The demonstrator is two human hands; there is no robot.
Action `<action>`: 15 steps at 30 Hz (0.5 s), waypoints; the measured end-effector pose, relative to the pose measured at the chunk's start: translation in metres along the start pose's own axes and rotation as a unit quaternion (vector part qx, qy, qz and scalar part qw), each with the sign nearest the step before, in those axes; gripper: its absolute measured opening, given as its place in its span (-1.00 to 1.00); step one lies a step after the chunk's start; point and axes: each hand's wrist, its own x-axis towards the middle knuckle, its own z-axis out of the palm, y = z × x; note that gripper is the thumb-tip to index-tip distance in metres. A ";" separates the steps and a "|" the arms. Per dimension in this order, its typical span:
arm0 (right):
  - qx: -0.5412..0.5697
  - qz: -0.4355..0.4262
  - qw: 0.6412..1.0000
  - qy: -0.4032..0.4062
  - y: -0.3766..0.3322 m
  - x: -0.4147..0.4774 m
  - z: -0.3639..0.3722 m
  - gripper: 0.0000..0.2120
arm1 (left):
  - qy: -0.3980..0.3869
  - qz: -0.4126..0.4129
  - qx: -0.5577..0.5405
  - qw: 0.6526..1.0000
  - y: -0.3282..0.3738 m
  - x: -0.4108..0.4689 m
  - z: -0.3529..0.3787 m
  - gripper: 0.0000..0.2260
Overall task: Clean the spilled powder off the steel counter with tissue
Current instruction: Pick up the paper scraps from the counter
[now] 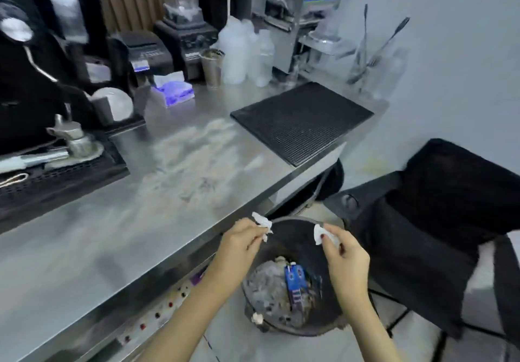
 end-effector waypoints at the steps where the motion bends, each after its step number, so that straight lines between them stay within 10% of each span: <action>1: -0.012 0.011 1.000 0.008 0.012 0.002 -0.006 -0.82 | -0.018 0.000 0.002 1.000 -0.002 0.001 0.015 -0.83; 6: -0.094 0.029 0.995 -0.011 0.059 0.013 -0.002 -0.76 | -0.114 -0.029 0.015 0.993 -0.025 0.011 0.071 -0.84; 11: -0.195 0.082 0.954 -0.212 0.097 0.031 0.016 -0.54 | -0.260 -0.049 0.059 0.962 -0.046 0.027 0.097 -0.86; 15: -0.233 0.063 0.944 -0.226 0.102 0.033 0.014 -0.53 | -0.240 -0.077 0.051 0.966 -0.054 0.033 0.098 -0.85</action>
